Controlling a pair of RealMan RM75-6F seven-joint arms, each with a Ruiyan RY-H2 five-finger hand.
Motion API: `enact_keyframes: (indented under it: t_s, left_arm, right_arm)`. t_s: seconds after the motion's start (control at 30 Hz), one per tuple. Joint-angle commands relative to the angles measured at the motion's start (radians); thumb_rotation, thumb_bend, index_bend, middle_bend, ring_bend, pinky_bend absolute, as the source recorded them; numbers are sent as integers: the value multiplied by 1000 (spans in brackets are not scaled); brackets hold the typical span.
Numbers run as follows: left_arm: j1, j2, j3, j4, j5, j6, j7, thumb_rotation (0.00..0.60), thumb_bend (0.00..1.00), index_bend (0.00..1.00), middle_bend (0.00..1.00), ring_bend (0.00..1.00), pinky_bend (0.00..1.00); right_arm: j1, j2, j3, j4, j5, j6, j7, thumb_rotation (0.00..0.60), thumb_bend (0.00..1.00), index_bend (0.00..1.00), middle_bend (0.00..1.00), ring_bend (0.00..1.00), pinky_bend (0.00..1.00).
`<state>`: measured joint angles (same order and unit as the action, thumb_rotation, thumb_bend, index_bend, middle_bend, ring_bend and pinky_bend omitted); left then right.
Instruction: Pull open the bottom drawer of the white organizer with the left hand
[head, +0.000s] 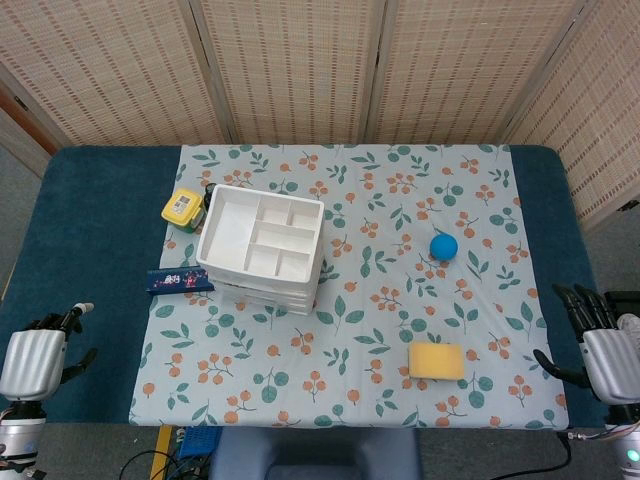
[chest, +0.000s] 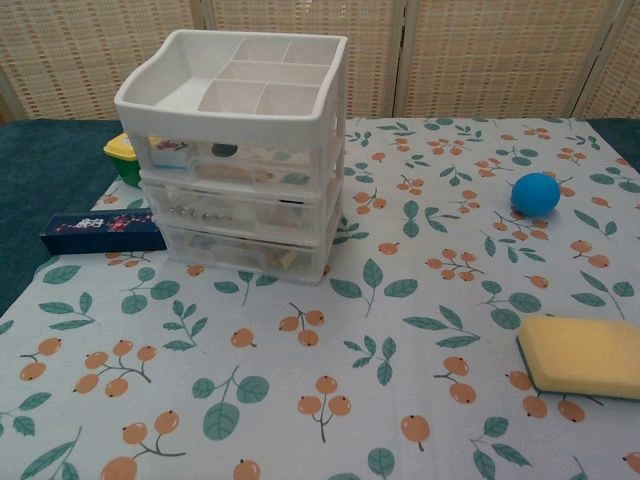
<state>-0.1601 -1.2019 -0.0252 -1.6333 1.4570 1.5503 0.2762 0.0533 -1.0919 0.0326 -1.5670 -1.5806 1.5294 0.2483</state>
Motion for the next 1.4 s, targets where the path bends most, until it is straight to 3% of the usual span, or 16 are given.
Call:
enact_keyframes:
  t_s: [0.03, 0.3, 0.53, 0.63, 0.73, 0.9, 1.2, 1.4]
  left_arm:
    - [2, 11, -1, -19, -9, -17, -1, 600, 199, 283, 507, 419, 539]
    - [4, 28, -13, -51, 4, -28, -71, 600, 199, 290, 507, 420, 539]
    - [-25, 11, -35, -51, 42, -48, -154, 600, 199, 378, 538, 478, 606]
    - [-48, 4, -40, -66, 73, -70, -213, 600, 199, 419, 596, 547, 678]
    - [-71, -11, -39, -69, 104, -92, -260, 600, 199, 462, 691, 649, 842]
    - [-128, -36, -40, -84, 139, -162, -287, 600, 199, 470, 766, 720, 975]
    - [-219, -113, -53, -105, 103, -299, -419, 600, 203, 434, 989, 972, 1000]
    - [-274, -151, -44, -97, 74, -407, -550, 600, 222, 391, 1000, 1000, 1000]
  right_arm:
    - [0, 2, 2, -1, -1, 2, 0, 600, 247, 0, 101, 0, 0]
    - [-2, 7, 7, 3, -12, 23, 12, 600, 246, 0, 101, 0, 0]
    - [-1, 17, 18, 3, -19, 43, 18, 600, 246, 0, 101, 0, 0]
    - [0, 22, 22, -3, -20, 47, 11, 600, 246, 0, 101, 0, 0]
    - [-1, 24, 24, -8, -18, 51, 4, 600, 246, 0, 101, 0, 0]
    - [-3, 24, 28, -12, -7, 53, -2, 600, 246, 0, 101, 0, 0]
    - [-7, 30, 33, -18, -5, 63, -6, 600, 246, 0, 101, 0, 0]
    - [-5, 32, 34, -21, -6, 61, -8, 600, 246, 0, 101, 0, 0]
